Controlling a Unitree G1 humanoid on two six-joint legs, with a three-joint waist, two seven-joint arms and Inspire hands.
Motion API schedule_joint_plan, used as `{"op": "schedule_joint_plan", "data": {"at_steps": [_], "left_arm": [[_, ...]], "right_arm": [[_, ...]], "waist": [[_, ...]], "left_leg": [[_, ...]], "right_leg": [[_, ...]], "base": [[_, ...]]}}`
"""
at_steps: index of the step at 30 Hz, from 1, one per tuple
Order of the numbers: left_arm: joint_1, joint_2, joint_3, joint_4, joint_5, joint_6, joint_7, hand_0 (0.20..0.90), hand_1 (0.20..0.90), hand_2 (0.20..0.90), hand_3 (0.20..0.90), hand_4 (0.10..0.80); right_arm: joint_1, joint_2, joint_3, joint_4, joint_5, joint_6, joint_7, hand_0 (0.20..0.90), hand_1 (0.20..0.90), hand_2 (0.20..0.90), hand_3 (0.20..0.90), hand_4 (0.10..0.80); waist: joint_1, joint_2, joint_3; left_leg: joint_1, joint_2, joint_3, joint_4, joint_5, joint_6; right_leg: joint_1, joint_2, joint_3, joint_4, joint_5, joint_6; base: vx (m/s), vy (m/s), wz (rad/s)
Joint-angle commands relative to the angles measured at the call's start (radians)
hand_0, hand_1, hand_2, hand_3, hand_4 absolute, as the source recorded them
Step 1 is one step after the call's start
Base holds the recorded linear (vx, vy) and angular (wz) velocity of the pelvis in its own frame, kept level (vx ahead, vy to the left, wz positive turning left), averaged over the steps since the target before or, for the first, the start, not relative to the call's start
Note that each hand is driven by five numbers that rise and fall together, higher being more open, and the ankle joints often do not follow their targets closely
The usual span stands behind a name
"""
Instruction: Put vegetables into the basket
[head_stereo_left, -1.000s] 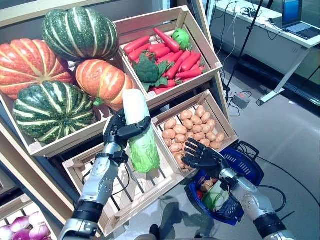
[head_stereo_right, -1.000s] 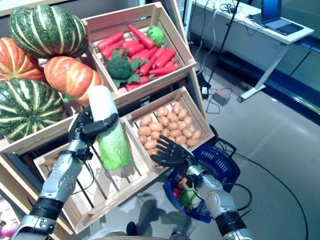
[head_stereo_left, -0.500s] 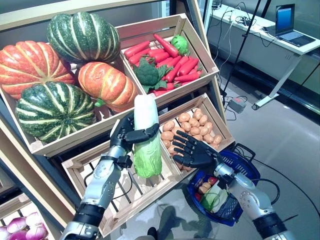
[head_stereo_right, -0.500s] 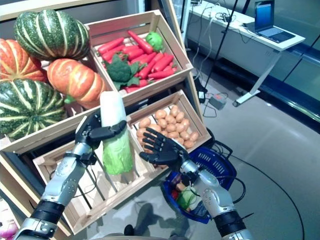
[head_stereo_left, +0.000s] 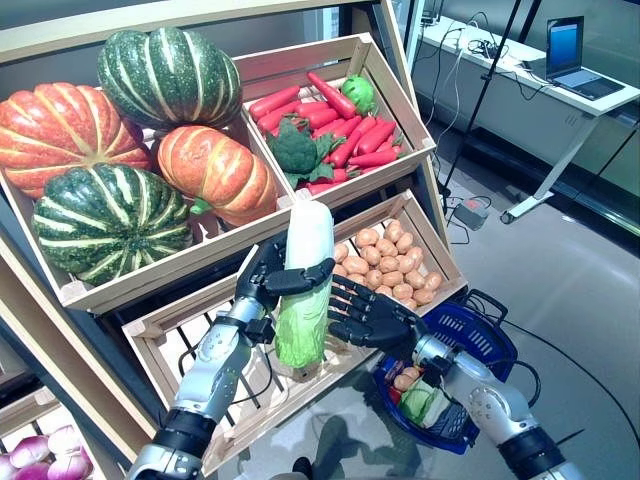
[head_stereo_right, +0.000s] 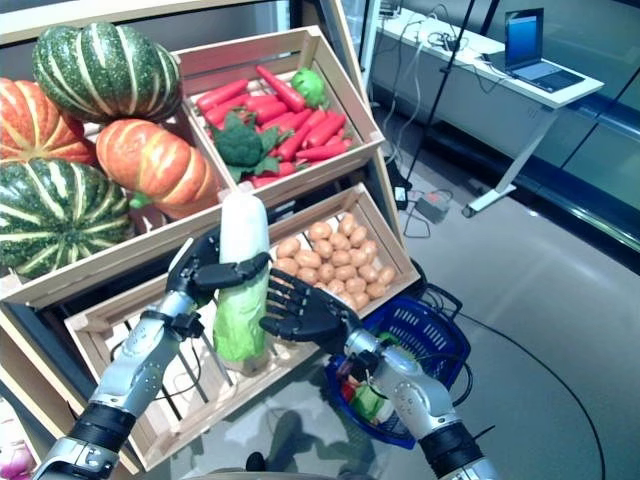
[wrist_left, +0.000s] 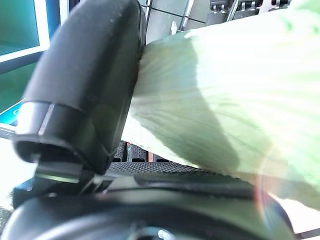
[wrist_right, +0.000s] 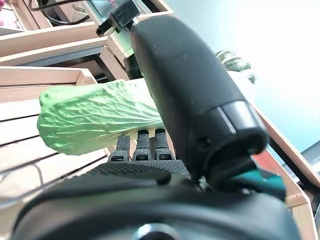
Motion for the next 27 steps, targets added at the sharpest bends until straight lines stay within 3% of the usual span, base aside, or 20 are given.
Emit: {"op": "schedule_joint_plan", "data": {"at_steps": [1, 7, 10, 17, 20, 27], "left_arm": [[-0.103, -0.058, -0.039, -0.141, -0.023, -0.115, -0.055, 0.300, 0.300, 0.300, 0.300, 0.400], [-0.094, -0.083, -0.072, -0.192, -0.057, -0.095, -0.064, 0.300, 0.300, 0.300, 0.300, 0.400], [-0.090, -0.088, -0.096, -0.210, -0.026, -0.107, -0.044, 0.300, 0.300, 0.300, 0.300, 0.400], [-0.086, -0.064, -0.101, -0.240, 0.106, -0.146, 0.046, 0.300, 0.300, 0.300, 0.300, 0.400], [-0.093, -0.054, -0.101, -0.236, 0.166, -0.153, 0.087, 0.300, 0.300, 0.300, 0.300, 0.400], [-0.104, -0.054, -0.103, -0.253, 0.143, -0.143, 0.059, 0.300, 0.300, 0.300, 0.300, 0.400]], "right_arm": [[-0.066, 0.097, 0.068, -0.006, 0.080, -0.072, -0.024, 0.900, 0.900, 0.900, 0.900, 0.800], [-0.092, 0.121, 0.082, 0.032, -0.023, -0.140, -0.127, 0.900, 0.900, 0.900, 0.900, 0.800], [-0.127, 0.113, 0.090, 0.063, -0.195, -0.197, -0.268, 0.900, 0.900, 0.900, 0.900, 0.800], [-0.154, 0.084, 0.095, 0.026, -0.459, -0.269, -0.466, 0.900, 0.900, 0.900, 0.900, 0.800], [-0.159, 0.080, 0.107, 0.005, -0.521, -0.256, -0.492, 0.900, 0.900, 0.900, 0.900, 0.800], [-0.156, 0.089, 0.146, 0.024, -0.494, -0.207, -0.445, 0.900, 0.900, 0.900, 0.900, 0.800]], "waist": [[0.012, 0.023, -0.091], [0.020, 0.025, -0.088], [0.025, 0.023, -0.086], [0.027, 0.026, -0.076], [0.027, 0.028, -0.072], [0.033, 0.030, -0.071]], "left_leg": [[0.055, -0.030, -0.003, 0.001, -0.129, 0.009], [0.056, -0.031, -0.010, 0.001, -0.131, 0.010], [0.058, -0.031, -0.012, 0.001, -0.132, 0.012], [0.059, -0.031, -0.013, 0.001, -0.130, 0.016], [0.059, -0.033, -0.017, 0.001, -0.131, 0.017], [0.058, -0.034, -0.025, 0.001, -0.131, 0.015]], "right_leg": [[-0.029, 0.020, 0.006, -0.001, 0.020, -0.060], [-0.029, 0.019, 0.006, -0.001, 0.022, -0.061], [-0.027, 0.019, 0.008, -0.001, 0.024, -0.062], [-0.026, 0.019, 0.017, -0.001, 0.027, -0.062], [-0.026, 0.019, 0.019, -0.001, 0.027, -0.062], [-0.023, 0.018, 0.014, -0.001, 0.023, -0.064]], "base": [[0.000, 0.000, 0.00], [0.000, 0.000, 0.00], [0.000, 0.000, 0.00], [0.000, 0.000, 0.00], [0.000, 0.000, 0.00], [0.000, 0.000, 0.00]]}}
